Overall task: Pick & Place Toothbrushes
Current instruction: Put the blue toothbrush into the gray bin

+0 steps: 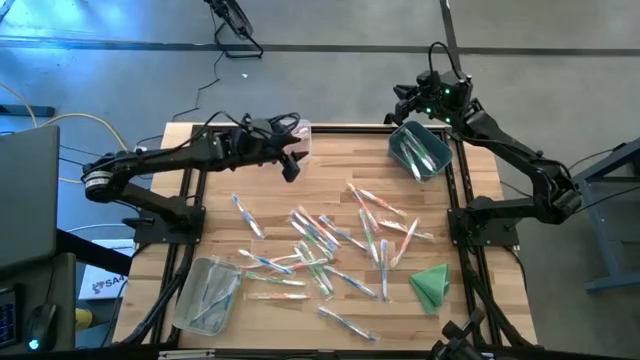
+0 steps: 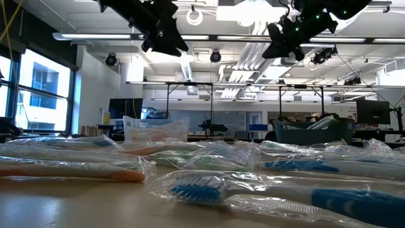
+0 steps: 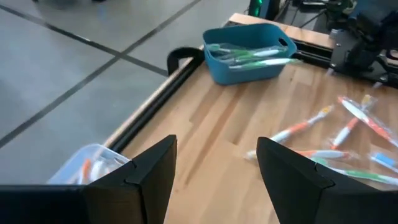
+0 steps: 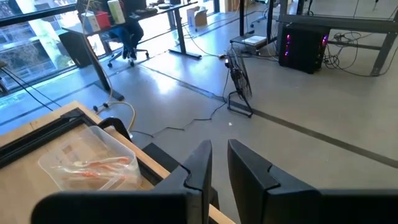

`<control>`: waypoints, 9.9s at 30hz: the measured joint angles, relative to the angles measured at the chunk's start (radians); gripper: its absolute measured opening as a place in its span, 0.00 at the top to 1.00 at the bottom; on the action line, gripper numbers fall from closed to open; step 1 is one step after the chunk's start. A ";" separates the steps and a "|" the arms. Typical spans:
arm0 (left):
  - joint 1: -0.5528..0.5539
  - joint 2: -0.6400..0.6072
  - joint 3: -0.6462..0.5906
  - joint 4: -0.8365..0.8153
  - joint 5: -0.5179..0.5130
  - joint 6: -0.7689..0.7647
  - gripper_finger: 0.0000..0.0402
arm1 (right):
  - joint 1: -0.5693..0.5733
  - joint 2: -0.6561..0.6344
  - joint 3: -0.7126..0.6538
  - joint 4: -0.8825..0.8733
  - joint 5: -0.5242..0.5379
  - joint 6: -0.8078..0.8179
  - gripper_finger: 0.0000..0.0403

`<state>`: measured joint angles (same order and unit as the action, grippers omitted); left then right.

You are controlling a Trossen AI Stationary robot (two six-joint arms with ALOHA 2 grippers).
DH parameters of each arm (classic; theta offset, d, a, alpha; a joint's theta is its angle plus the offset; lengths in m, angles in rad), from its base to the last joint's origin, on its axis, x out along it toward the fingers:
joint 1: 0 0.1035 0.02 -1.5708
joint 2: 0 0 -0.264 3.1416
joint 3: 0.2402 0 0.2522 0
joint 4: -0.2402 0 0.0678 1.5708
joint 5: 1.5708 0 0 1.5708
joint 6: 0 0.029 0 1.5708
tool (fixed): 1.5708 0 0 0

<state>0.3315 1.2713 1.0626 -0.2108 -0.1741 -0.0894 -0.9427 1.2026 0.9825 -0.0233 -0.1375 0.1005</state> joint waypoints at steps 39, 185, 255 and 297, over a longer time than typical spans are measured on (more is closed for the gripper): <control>-0.208 0.065 0.000 -1.056 0.037 -1.773 0.46 | 0.000 0.000 0.000 -0.034 -0.079 -0.052 0.89; -0.207 -0.244 -0.350 -0.429 -0.065 -1.236 0.98 | 0.000 0.000 0.000 -0.093 -0.071 -0.098 0.89; -1.297 -0.166 -0.160 -0.825 0.026 -2.290 0.98 | 0.000 0.000 0.000 -0.093 -0.074 -0.124 0.89; -1.294 0.025 -0.160 -0.844 0.090 -2.209 0.92 | 0.000 0.000 0.000 -0.093 -0.071 -0.097 0.89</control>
<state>-0.9626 1.2964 0.9024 -1.0546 -0.0841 -2.2989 -0.9424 1.2030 0.9821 -0.1162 -0.2089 0.0033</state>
